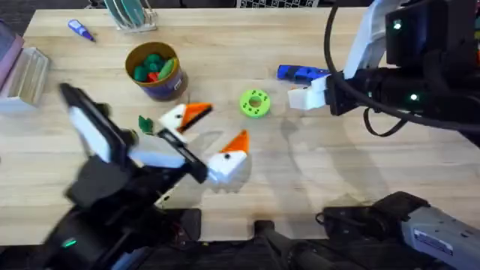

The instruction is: Pick up the gripper from the table and insert it into the empty holder that is missing its gripper. Then pick up a screw, insert it into the mounting hole, and use the screwdriver to tighten it. Finally, clean up the table by picking up the vegetable and placing it into the bucket.

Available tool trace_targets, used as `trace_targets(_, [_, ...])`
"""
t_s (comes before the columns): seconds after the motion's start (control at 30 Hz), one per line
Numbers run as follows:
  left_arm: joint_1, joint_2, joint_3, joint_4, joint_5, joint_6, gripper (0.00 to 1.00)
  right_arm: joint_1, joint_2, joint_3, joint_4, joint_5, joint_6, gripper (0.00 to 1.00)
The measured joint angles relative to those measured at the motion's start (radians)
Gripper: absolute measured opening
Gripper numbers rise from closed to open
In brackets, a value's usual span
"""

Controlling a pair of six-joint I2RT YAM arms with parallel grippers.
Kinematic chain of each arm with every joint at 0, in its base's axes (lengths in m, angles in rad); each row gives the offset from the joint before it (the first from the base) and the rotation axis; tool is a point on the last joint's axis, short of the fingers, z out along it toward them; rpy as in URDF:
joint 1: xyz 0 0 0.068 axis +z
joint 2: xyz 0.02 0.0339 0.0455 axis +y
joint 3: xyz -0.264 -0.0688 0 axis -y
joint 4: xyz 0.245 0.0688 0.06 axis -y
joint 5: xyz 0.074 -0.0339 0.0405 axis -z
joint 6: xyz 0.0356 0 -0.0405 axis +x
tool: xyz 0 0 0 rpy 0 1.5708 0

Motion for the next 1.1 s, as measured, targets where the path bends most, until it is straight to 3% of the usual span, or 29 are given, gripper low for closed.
trace_targets(0.2, [0.000, 0.209, 0.373, -0.402, -0.251, -0.126, 0.985, 0.000, 0.000, 0.000, 0.000, -0.015, 0.011, 0.944])
trace_targets(0.4, [0.000, 0.567, 0.717, -0.696, -0.351, -0.175, 0.985, 0.001, 0.000, 0.000, 0.000, -0.018, 0.011, 0.948])
trace_targets(0.57, [0.000, 0.820, 0.890, -0.767, -0.367, -0.182, 0.985, 0.001, 0.000, 0.000, 0.000, -0.018, 0.014, 0.950])
trace_targets(0.73, [0.010, 0.958, 0.911, -0.819, -0.386, -0.212, 0.985, 0.001, 0.000, 0.000, -0.007, -0.018, 0.014, 0.950])
trace_targets(0.8, [0.052, 1.008, 0.911, -0.859, -0.394, -0.268, 0.985, 0.001, 0.000, 0.000, -0.019, -0.018, 0.014, 0.950])
trace_targets(0.9, [0.152, 1.076, 0.911, -0.903, -0.393, -0.349, 0.985, 0.001, 0.000, 0.000, -0.031, -0.018, 0.014, 0.950])
trace_targets(1.1, [0.342, 1.158, 0.908, -0.946, -0.389, -0.412, 0.985, 0.001, 0.000, 0.000, -0.049, -0.018, 0.014, 0.950])
